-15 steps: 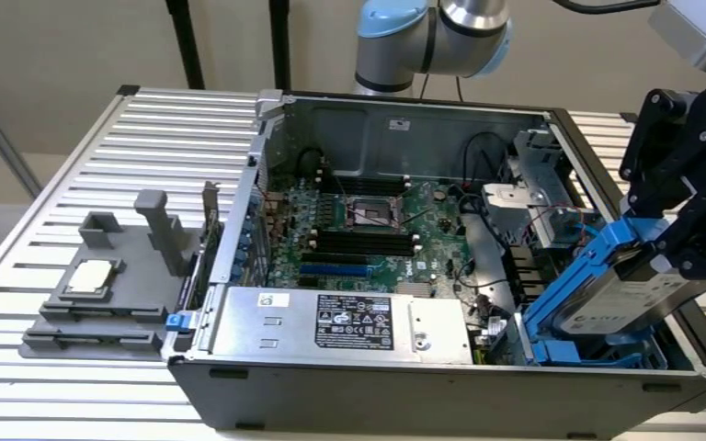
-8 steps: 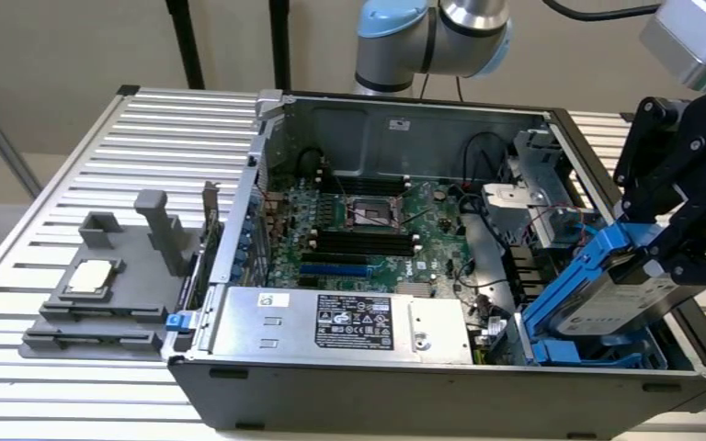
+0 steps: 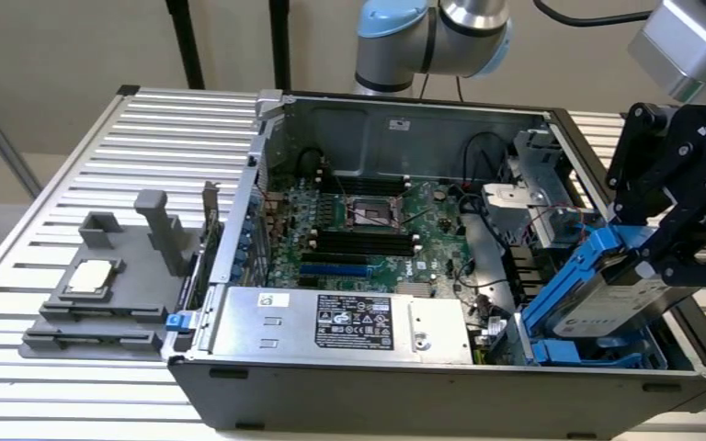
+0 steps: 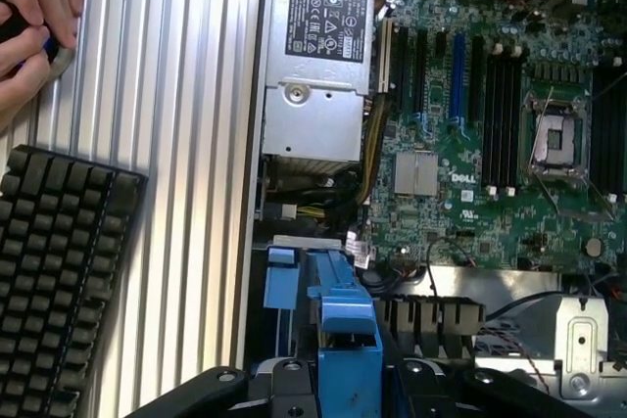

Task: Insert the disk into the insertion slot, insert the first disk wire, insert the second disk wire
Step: 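Insert the disk into the insertion slot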

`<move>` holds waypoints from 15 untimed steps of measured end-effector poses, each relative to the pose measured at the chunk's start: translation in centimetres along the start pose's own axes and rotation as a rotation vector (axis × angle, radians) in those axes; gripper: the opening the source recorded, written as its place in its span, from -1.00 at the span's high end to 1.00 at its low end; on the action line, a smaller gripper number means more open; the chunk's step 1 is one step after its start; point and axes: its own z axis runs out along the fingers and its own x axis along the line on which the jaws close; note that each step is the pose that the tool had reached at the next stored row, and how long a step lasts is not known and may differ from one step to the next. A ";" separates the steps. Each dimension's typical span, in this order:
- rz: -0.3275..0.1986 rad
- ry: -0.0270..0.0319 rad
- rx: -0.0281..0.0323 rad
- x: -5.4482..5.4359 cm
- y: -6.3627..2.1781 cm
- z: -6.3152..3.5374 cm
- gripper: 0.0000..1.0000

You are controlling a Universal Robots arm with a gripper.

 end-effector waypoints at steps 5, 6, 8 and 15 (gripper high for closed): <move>-0.007 -0.0009 -0.0006 -0.2 -0.02 0.27 0.35; -0.008 -0.0014 -0.0007 -0.2 -0.02 0.31 0.35; -0.010 -0.0018 -0.0009 -0.3 -0.03 0.38 0.35; -0.020 -0.0038 -0.0018 -0.5 -0.06 0.68 0.33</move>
